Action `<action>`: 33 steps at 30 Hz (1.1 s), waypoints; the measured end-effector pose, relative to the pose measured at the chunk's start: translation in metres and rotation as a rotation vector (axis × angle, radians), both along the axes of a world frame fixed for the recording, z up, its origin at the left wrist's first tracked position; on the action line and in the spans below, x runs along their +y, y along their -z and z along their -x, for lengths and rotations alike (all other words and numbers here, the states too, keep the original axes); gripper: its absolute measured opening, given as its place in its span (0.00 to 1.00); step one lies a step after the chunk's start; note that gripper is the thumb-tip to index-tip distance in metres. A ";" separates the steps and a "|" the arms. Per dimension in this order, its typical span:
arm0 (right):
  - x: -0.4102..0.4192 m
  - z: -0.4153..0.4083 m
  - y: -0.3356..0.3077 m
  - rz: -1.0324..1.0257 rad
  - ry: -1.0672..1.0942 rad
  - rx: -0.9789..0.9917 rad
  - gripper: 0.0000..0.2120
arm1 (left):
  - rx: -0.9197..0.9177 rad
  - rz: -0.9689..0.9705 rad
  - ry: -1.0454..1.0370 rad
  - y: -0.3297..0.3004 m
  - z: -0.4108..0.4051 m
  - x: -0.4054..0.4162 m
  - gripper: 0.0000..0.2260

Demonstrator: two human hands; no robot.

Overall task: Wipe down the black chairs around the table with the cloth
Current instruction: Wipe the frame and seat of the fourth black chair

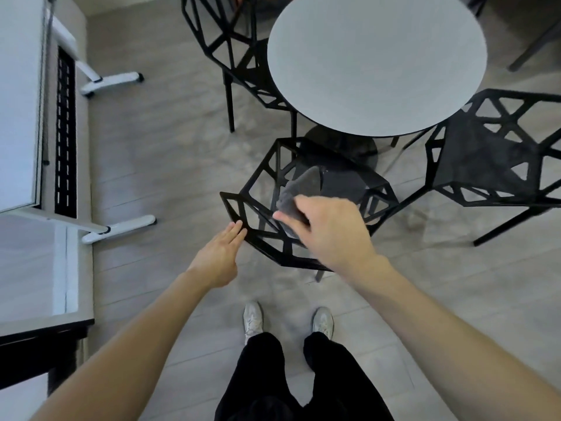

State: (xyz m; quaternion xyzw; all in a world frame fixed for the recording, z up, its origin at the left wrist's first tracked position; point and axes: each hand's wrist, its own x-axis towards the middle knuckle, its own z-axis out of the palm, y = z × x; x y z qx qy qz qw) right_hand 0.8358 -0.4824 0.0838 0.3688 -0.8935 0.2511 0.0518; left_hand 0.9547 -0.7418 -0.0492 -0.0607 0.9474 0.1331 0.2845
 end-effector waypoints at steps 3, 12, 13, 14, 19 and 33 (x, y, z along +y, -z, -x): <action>-0.010 -0.039 0.058 -0.160 -0.047 -0.058 0.25 | 0.027 -0.028 0.018 0.002 0.001 -0.007 0.42; -0.022 -0.072 0.177 -0.419 0.052 -0.227 0.38 | 0.163 0.122 0.399 0.021 0.032 -0.023 0.43; -0.020 -0.074 0.185 -0.475 0.077 -0.238 0.42 | 0.136 0.135 0.429 0.027 0.036 -0.025 0.45; -0.018 -0.076 0.192 -0.491 0.101 -0.230 0.43 | 0.127 0.133 0.448 0.032 0.038 -0.026 0.46; -0.092 -0.081 0.207 -0.539 0.252 -0.147 0.32 | 0.101 0.052 0.455 0.048 0.040 -0.032 0.52; -0.080 -0.088 0.222 -0.389 0.206 -0.108 0.24 | 0.060 0.031 0.460 0.045 0.044 -0.034 0.53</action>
